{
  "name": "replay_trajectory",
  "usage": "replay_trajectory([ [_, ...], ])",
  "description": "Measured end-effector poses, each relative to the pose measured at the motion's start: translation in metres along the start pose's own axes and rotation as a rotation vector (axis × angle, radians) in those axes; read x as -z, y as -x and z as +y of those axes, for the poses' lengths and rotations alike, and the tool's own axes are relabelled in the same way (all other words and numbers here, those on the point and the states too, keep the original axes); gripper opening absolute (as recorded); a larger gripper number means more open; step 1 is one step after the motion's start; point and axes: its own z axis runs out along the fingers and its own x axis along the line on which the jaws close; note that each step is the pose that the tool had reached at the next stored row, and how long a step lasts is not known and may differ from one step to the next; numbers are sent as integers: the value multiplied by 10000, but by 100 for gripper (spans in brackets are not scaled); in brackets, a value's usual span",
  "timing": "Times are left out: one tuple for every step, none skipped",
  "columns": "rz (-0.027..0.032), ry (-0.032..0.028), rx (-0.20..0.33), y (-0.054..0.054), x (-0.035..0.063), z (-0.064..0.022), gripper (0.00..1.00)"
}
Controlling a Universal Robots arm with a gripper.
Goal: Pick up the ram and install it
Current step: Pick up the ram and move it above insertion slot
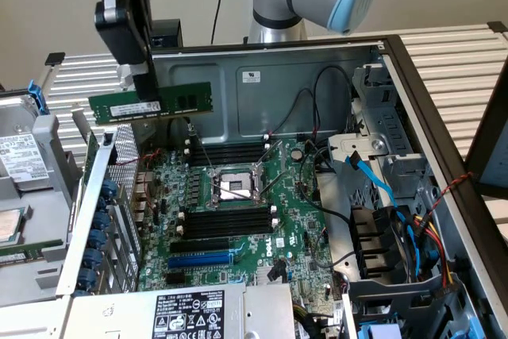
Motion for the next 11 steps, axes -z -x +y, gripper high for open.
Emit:
replay_trajectory([
  [-1, -3, 0, 4, -2, -30, 12],
  [-1, -6, -1, 9, -3, -62, 12],
  [-1, -7, 0, 13, -5, -89, 12],
  [0, -6, -1, 19, -5, -110, 12],
  [0, -7, -6, 25, -6, -127, 12],
  [0, -6, -15, 30, -6, -140, 12],
  [0, -5, -25, 37, -6, -152, 12],
  [1, -4, -34, 44, -6, -165, 12],
  [2, -3, -41, 53, -6, -177, 12],
  [2, -3, -47, 62, -6, -190, 12],
  [3, -1, -53, 69, -6, -203, 12],
])
